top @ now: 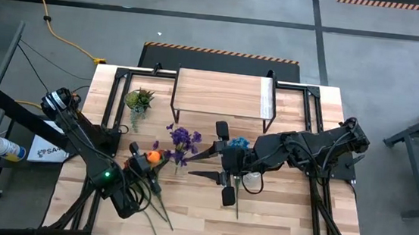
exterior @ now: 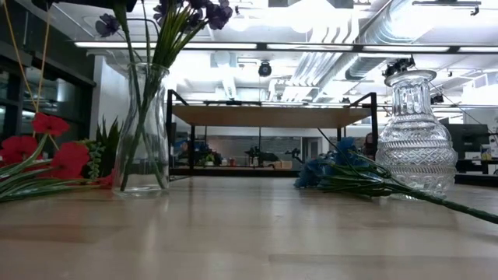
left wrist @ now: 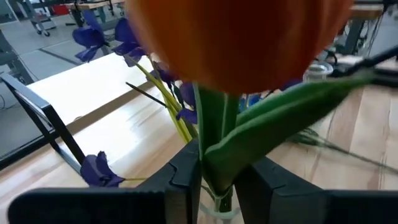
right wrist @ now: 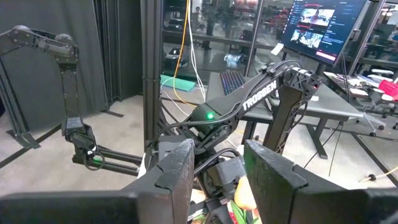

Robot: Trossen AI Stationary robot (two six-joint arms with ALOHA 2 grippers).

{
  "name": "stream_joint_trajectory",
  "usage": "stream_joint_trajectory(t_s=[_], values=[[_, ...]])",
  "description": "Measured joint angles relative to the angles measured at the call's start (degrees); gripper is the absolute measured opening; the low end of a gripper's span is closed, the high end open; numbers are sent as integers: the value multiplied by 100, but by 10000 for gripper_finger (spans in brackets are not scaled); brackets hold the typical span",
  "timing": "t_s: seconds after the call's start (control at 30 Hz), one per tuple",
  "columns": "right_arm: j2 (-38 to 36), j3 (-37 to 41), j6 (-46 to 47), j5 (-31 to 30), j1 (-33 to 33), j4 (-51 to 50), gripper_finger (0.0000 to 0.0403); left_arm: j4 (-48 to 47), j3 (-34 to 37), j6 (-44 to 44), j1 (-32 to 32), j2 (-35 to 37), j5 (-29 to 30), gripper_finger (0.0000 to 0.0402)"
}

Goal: Pick and place flowers into a vace then onto a shelf
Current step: Put the orange flower into the left transparent flower vase

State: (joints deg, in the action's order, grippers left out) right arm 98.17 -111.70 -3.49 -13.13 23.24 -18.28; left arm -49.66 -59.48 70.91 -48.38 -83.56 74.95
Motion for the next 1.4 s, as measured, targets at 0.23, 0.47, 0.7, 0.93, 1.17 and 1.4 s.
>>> stream_joint_trajectory(t_s=[0.23, 0.47, 0.7, 0.93, 1.17, 1.4], values=[[0, 0, 0, -1, 0, -51, 134, -18, -132, -630, 0, 117, -416, 120], [0, 0, 44, 0, 0, -90, 134, -574, -140, -745, 0, 277, -974, 117], [0, 0, 63, -2, 0, -90, 134, -799, -146, -749, -103, 484, -1149, 111], [0, 0, 59, -22, 0, -94, 134, -933, -146, -750, -334, 722, -1362, 111], [0, 0, 56, -26, 0, -83, 134, -1096, -146, -747, -457, 841, -1403, 103], [0, 0, 61, -24, 0, -79, 134, -1198, -146, -750, -455, 841, -1425, 99]])
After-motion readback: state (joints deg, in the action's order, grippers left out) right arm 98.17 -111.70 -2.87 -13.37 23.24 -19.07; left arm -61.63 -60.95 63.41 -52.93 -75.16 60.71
